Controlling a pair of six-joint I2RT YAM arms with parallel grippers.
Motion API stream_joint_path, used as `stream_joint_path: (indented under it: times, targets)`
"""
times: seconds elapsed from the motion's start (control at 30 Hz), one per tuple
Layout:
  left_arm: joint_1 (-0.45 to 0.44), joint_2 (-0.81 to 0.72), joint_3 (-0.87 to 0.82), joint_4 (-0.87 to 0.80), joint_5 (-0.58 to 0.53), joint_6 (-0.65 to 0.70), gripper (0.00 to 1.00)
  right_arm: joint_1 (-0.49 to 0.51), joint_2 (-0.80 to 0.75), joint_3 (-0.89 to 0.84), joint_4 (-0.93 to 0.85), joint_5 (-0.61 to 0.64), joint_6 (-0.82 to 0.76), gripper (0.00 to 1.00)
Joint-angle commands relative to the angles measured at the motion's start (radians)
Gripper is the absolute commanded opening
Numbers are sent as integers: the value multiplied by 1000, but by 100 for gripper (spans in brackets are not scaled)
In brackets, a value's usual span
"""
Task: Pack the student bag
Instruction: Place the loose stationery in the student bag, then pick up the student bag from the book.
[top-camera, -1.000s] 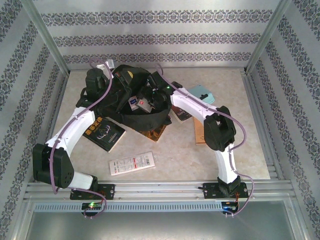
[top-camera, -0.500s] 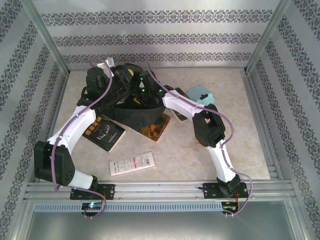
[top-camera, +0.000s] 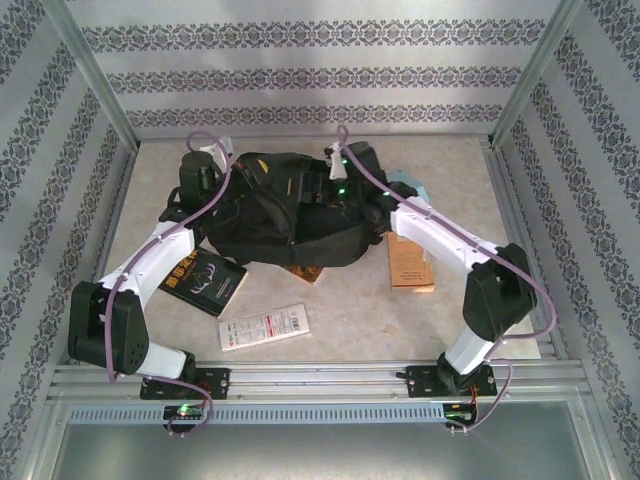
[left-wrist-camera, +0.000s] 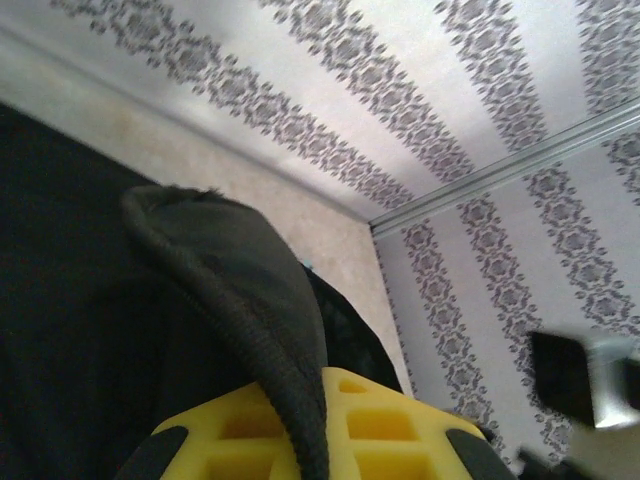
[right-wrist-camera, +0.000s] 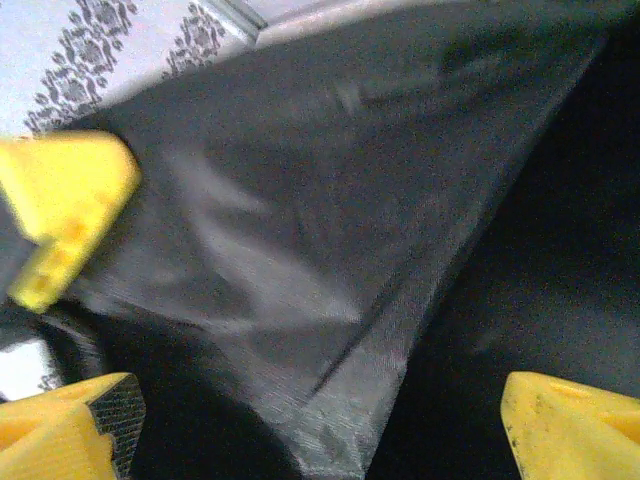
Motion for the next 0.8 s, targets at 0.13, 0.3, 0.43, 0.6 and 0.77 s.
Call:
stream_joint_path:
  times: [0.13, 0.3, 0.43, 0.6, 0.77]
  targets:
    - [6, 31, 29, 111, 16, -18, 0, -23, -72, -79, -110, 48, -100, 96]
    - [7, 69, 135, 57, 29, 3, 0, -43, -144, -140, -175, 252, -66, 95]
    - [7, 101, 226, 23, 6, 25, 0, -96, -169, -200, -209, 372, 17, 92]
    - [6, 165, 413, -71, 22, 87, 0, -73, -79, -210, -197, 304, 45, 85]
    - [4, 219, 613, -150, 93, 121, 0, 9, 86, -86, -184, 181, 41, 79]
